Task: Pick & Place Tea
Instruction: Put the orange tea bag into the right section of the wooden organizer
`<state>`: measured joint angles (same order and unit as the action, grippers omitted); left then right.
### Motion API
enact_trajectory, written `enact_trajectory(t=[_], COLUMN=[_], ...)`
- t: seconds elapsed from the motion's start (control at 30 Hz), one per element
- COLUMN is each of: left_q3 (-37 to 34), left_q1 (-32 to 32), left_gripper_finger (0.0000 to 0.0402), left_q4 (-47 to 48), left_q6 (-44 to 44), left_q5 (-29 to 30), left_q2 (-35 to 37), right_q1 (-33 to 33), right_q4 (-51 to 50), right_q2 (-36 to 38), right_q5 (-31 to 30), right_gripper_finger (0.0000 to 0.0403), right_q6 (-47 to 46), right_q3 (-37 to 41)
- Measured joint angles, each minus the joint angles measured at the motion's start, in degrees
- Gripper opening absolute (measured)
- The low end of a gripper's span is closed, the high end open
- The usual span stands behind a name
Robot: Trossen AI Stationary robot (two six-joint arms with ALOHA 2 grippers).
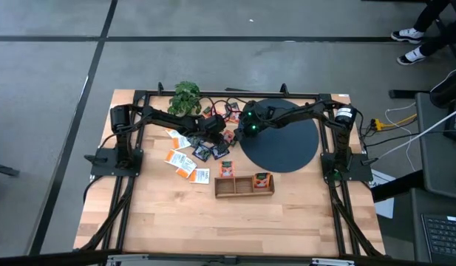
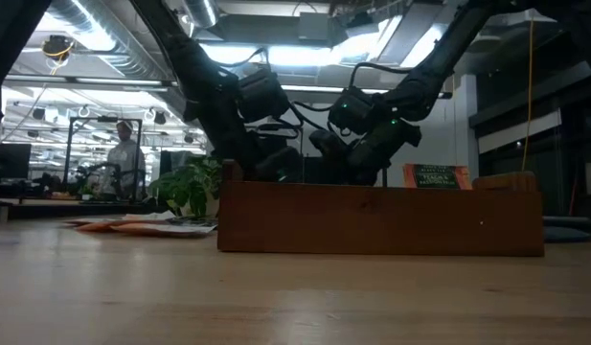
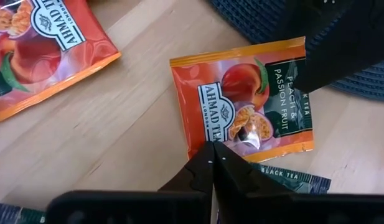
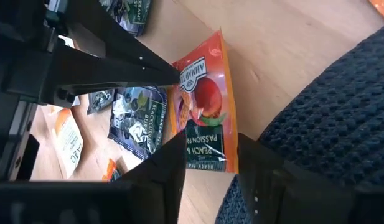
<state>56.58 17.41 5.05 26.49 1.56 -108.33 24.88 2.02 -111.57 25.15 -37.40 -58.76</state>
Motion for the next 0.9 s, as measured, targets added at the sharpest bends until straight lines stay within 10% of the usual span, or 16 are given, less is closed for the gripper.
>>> enact_trajectory(t=[0.43, 0.9], left_q3=[-0.11, -0.11], left_q1=[0.04, 0.64], left_gripper_finger=[0.0003, 0.0005], left_q4=[0.09, 9.22], left_q6=[1.39, -2.24], left_q5=[-0.75, -1.24], left_q2=[0.72, 17.87], right_q1=[0.04, 0.09], right_q4=[-0.15, -2.82], right_q2=[-0.02, -0.09], right_q5=[1.62, 5.99], right_gripper_finger=[0.0010, 0.0005], right_q6=[1.72, 6.81], right_q3=[0.00, -1.70])
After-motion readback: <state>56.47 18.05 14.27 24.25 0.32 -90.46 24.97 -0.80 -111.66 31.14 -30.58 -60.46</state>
